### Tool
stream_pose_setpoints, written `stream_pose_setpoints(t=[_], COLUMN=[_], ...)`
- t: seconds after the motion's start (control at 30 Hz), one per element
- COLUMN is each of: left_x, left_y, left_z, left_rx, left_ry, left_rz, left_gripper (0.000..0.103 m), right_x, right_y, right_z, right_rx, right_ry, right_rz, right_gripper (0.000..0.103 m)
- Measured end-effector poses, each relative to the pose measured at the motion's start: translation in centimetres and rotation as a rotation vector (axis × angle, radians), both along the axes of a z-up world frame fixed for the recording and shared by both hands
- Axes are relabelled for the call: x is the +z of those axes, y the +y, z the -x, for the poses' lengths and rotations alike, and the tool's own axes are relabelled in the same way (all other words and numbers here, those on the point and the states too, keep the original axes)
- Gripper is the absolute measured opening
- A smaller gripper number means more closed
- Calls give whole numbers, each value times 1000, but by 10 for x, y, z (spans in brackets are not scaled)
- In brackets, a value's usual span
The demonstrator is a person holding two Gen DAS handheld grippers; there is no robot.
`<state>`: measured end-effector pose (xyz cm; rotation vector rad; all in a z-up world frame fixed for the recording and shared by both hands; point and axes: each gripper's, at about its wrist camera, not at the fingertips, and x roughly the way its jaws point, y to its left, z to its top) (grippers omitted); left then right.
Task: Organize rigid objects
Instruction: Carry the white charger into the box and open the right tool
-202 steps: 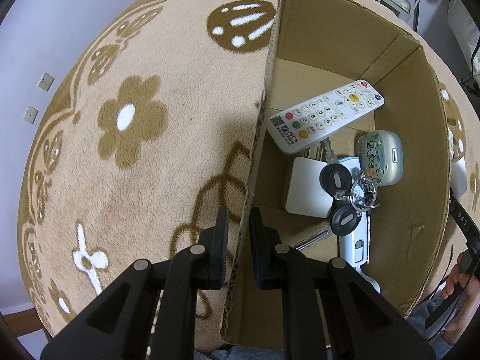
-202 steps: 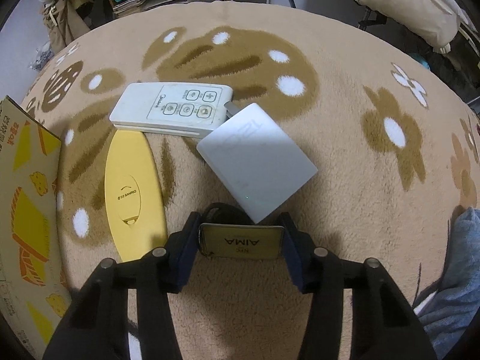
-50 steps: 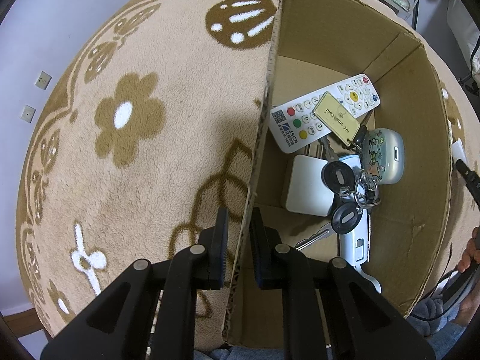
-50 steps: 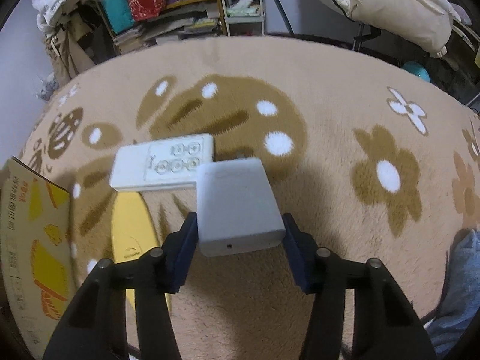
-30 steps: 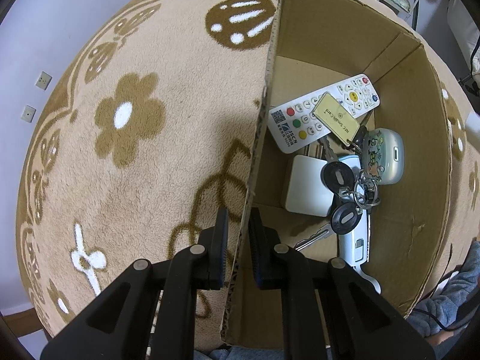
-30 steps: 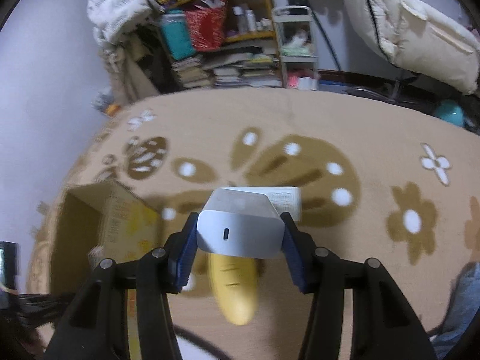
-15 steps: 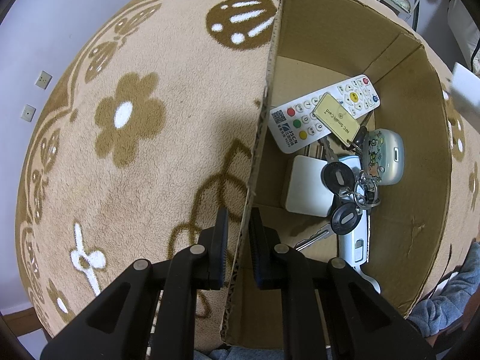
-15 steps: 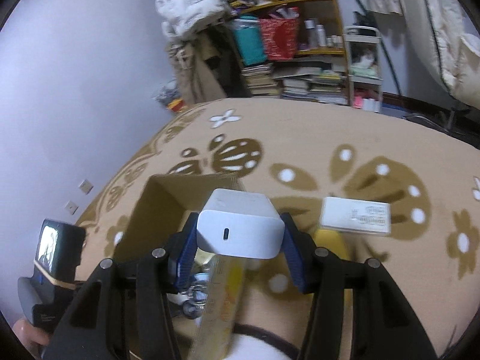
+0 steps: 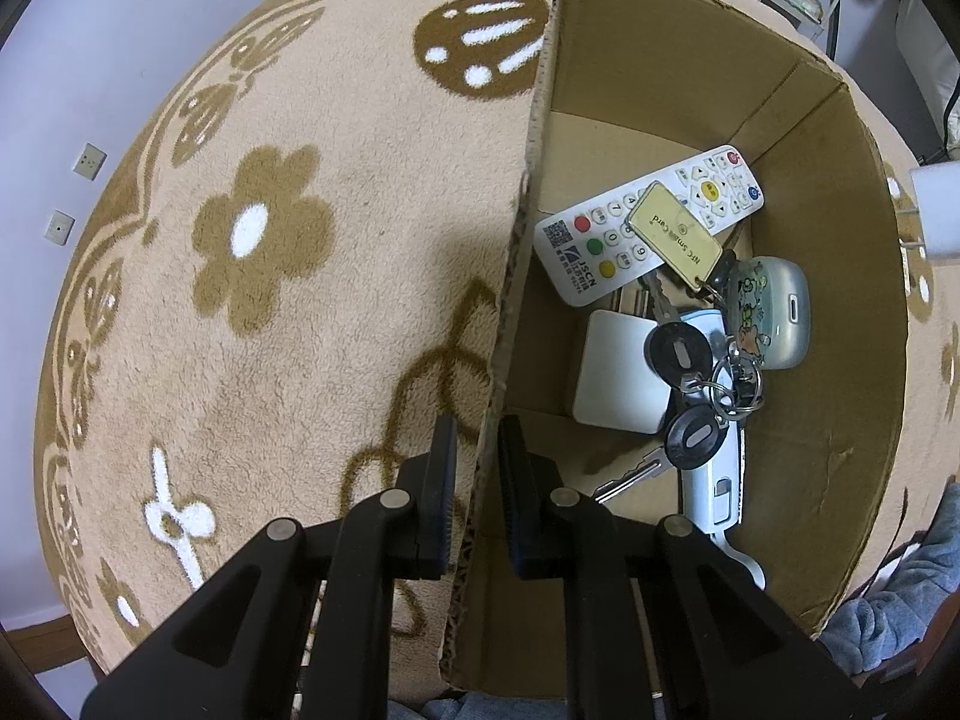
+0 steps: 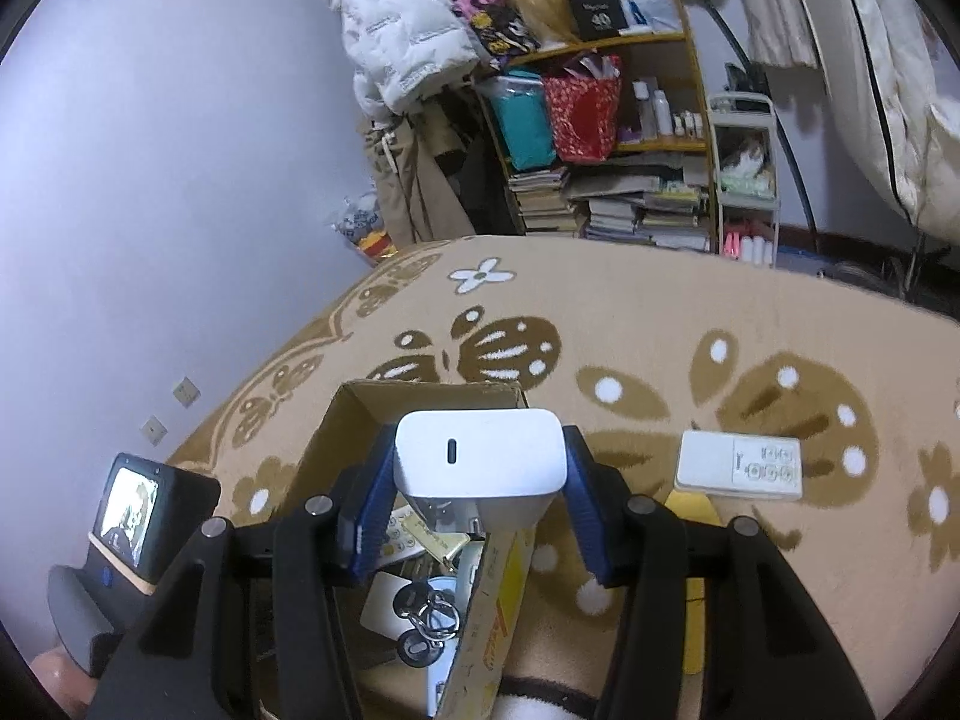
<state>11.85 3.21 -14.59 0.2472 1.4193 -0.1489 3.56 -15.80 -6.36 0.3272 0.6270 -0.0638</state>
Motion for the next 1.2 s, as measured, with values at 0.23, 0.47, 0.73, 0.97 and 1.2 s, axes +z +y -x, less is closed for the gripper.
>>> stream_pose_setpoints(t=[0.23, 0.47, 0.73, 0.97, 1.2], left_x=[3, 2, 2, 1, -1], left_y=[1, 1, 1, 0, 0], left_z=[0, 0, 0, 0, -1], left_rx=[-2, -1, -1, 0, -4], left_ry=[-1, 0, 0, 2, 0], left_rz=[-2, 0, 0, 6, -5], left_gripper=[14, 14, 14, 14, 14], right_x=[1, -22, -46, -44, -24], right_y=[21, 39, 39, 41, 37], right_z=[-2, -12, -17, -16, -10], right_rx=[66, 118, 111, 116, 93], right_ry=[-7, 54, 136, 136, 78], right_rz=[27, 33, 39, 37, 89], right_gripper=[55, 55, 56, 56, 59])
